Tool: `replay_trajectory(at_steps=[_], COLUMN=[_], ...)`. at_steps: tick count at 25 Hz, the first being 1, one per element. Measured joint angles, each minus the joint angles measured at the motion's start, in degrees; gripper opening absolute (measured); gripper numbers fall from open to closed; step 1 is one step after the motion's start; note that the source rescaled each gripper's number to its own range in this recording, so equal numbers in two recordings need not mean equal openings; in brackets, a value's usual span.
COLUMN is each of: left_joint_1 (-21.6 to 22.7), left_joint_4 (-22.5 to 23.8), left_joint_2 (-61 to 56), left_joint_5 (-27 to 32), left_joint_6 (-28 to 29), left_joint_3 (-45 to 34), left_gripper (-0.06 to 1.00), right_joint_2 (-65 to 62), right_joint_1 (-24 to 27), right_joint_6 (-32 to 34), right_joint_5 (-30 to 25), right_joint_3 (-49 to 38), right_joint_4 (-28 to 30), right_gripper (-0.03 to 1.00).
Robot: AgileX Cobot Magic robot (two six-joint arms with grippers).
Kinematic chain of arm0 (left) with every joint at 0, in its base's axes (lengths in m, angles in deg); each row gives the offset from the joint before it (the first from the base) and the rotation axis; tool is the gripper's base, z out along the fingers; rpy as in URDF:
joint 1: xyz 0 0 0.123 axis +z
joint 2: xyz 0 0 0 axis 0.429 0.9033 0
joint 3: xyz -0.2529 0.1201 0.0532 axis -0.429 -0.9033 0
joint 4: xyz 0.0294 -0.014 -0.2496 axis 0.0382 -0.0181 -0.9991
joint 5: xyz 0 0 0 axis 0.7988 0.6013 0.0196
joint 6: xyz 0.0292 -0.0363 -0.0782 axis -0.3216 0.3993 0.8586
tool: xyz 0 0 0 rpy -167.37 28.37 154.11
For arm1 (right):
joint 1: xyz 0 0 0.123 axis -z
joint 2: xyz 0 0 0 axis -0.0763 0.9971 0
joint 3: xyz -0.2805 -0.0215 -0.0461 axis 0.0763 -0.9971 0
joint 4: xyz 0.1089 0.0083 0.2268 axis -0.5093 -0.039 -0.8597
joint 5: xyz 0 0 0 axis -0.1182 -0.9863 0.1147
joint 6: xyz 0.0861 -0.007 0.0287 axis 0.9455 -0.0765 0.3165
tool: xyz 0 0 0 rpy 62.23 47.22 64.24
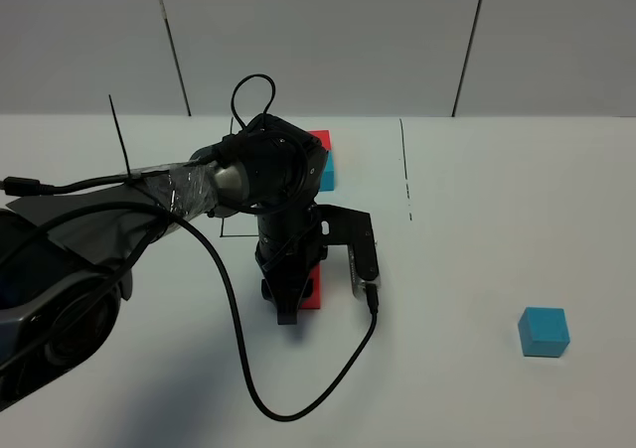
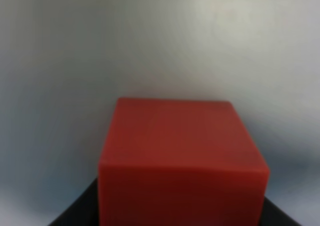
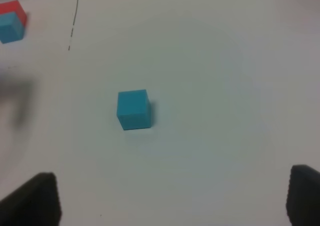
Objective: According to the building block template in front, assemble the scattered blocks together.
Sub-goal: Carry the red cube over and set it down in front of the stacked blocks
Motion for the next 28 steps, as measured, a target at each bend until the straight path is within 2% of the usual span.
replay_trajectory(at_steps=[9, 10, 12, 15, 17, 19, 22, 28], left_joint_1=[0.0, 0.0, 0.0, 0.0, 0.0, 0.0, 0.0, 0.0], left_joint_4=[0.0, 0.1, 0.0, -0.1, -0.1, -0.1, -0.1, 0.1], left_joint_2=[0.0, 0.0, 0.0, 0.0, 0.0, 0.0, 0.0, -0.6], left_joint_5=[-0.4, -0.4, -0.5, -0.5, -0.4, 0.0, 1.3, 9.1], left_joint_6=[0.0, 0.0, 0.0, 0.0, 0.0, 0.1, 0.1, 3.5], left_joint_3=[0.0, 0.0, 0.0, 0.0, 0.0, 0.0, 0.1, 0.5], left_gripper=[0.01, 0.05, 0.24, 0.61, 0.78, 0.91, 0.98, 1.0], right_joint_2=[0.0, 0.0, 0.0, 0.0, 0.0, 0.0, 0.0, 0.0], right_joint_1=[0.0, 0.0, 0.0, 0.0, 0.0, 0.0, 0.0, 0.0], right_joint_6=[0.0, 0.0, 0.0, 0.0, 0.0, 0.0, 0.0, 0.0], right_joint_5=[0.0, 0.0, 0.0, 0.0, 0.0, 0.0, 0.0, 0.0], right_joint_3=[0.0, 0.0, 0.0, 0.0, 0.0, 0.0, 0.0, 0.0], right_joint_4=[0.0, 0.0, 0.0, 0.0, 0.0, 0.0, 0.0, 0.0], right_gripper=[0.8, 0.8, 0.8, 0.8, 0.8, 0.8, 0.8, 0.8])
